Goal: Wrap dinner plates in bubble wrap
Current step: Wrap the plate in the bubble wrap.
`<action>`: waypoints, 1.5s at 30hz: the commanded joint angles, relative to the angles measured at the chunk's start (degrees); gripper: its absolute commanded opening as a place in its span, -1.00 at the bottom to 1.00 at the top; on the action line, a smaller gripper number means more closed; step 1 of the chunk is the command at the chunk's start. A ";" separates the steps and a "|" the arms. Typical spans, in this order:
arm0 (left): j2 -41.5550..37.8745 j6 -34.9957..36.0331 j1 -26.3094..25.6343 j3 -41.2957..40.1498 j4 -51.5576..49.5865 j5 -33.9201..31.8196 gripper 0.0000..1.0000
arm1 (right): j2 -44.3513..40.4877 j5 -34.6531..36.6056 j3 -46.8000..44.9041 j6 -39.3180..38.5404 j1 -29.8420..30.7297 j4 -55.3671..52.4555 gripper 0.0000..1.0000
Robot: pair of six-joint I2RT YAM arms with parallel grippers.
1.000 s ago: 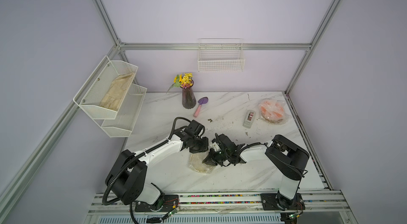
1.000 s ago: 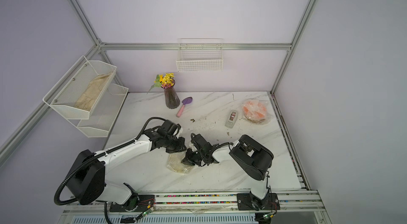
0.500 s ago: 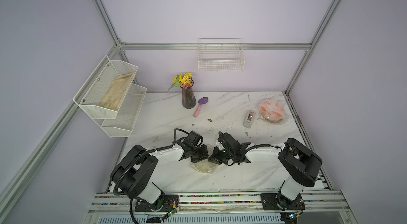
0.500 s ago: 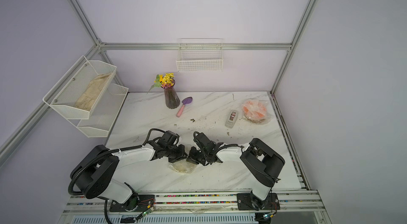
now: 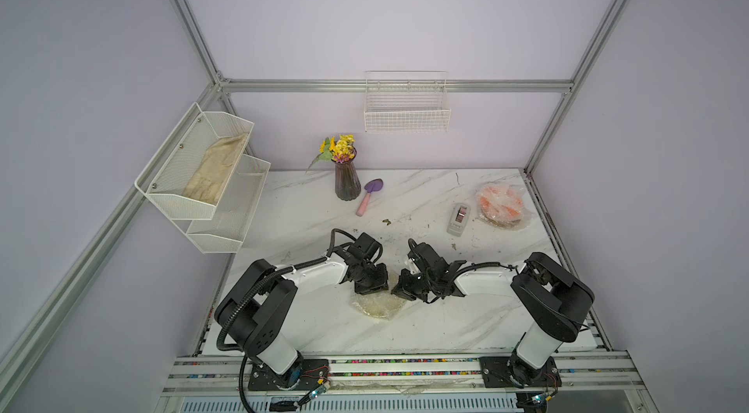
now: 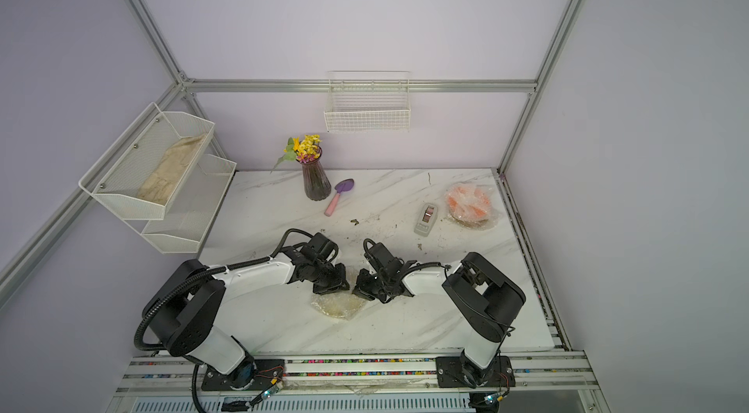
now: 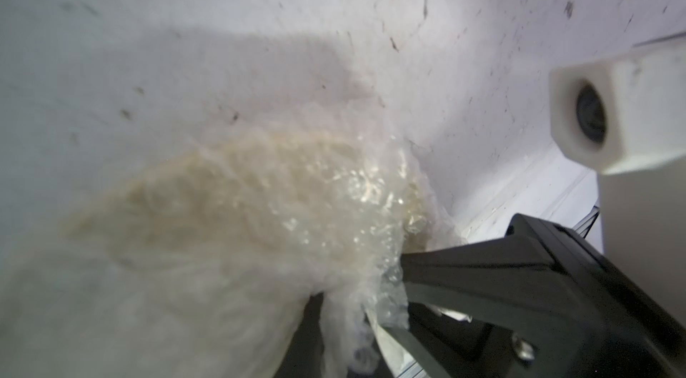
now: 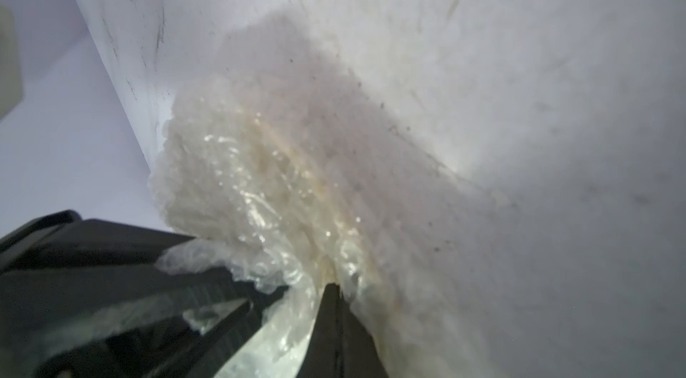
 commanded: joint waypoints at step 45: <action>-0.96 -3.01 0.36 -19.44 19.65 11.20 -0.74 | -1.37 -12.65 -3.93 10.23 -3.74 7.27 -1.00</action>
